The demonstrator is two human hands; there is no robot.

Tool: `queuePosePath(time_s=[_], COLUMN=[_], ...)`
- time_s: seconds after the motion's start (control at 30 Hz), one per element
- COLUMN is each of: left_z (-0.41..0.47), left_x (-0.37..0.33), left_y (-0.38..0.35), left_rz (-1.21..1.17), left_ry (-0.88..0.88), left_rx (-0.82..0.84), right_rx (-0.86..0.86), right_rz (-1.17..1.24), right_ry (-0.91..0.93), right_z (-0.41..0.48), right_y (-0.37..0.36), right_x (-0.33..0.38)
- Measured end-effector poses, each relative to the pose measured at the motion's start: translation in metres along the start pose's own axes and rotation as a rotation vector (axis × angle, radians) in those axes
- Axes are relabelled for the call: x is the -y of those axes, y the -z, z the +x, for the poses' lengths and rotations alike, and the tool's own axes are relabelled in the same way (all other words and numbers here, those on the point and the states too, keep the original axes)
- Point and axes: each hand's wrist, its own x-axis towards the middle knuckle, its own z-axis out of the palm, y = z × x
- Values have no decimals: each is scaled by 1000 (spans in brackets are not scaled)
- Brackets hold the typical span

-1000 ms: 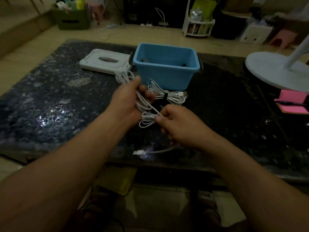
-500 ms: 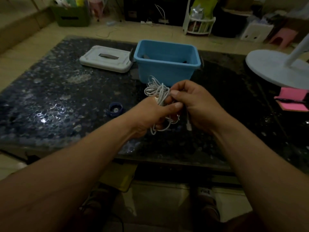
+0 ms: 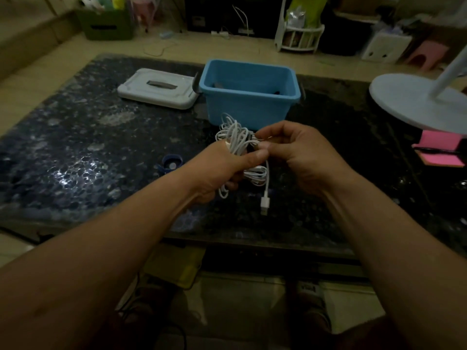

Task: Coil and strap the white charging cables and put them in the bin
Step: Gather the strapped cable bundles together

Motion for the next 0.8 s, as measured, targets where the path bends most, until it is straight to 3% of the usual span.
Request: queuePosePath(time_s=[0.1,0.27,0.43,0.6,0.7,0.8], left_z=[-2,-8,-21,-33,-41,-45], left_x=[5,3,-7,-7,-3,0], left_y=[-5,-8,5,16,24,40], left_rz=[16,126,128,158,55,-6], left_ry=[-13,-95,-53,-95,-30,67], left_rx=[52,-32,-90,16,-16,-57], right_rx=[-48,-104,-123,226,66,-35], right_rz=[66,164,-95,-11,-154,-110], right_ry=[0,40,153,2,119,180], right_z=[-1,-3,-6,0,3,0], right_y=[-9,-24,-34,-60,-92,-116], right_x=[0,-5,-6,3,3,4])
